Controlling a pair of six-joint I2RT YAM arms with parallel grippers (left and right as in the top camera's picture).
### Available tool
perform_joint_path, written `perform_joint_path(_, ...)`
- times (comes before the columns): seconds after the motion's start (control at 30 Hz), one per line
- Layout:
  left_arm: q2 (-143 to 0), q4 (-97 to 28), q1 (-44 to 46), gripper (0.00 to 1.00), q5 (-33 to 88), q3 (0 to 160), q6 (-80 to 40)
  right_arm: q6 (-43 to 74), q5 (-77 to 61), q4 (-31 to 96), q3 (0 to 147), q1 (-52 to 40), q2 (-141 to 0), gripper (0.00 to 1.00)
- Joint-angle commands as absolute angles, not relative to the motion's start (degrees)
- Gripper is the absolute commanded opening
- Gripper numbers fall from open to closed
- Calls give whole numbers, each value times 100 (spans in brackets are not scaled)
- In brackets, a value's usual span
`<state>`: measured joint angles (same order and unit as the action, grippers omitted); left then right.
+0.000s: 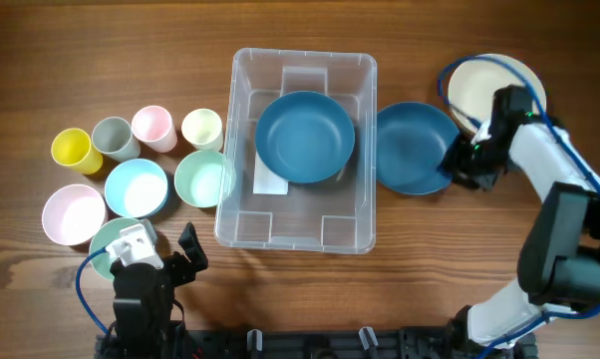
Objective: Pack container
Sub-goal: 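Grasp the second dark blue bowl rim with the right gripper, then stack the second dark blue bowl into the container with the right gripper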
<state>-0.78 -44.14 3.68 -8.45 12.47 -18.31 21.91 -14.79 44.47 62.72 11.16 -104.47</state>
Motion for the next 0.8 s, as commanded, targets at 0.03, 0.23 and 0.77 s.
perform_joint_path(0.03, -27, -4401, 331, 100, -794, 1221, -1841, 2296, -1594, 4407, 6047, 1109, -10492, 4)
perform_joint_path(0.23, -27, -4401, 331, 100, -794, 1221, -1841, 2576, -919, 4619, 6049, 1109, -8777, 4)
perform_joint_path(0.77, -27, -4401, 331, 100, -794, 1221, -1841, 2222, -1841, 3216, 6053, -294, -6447, 5)
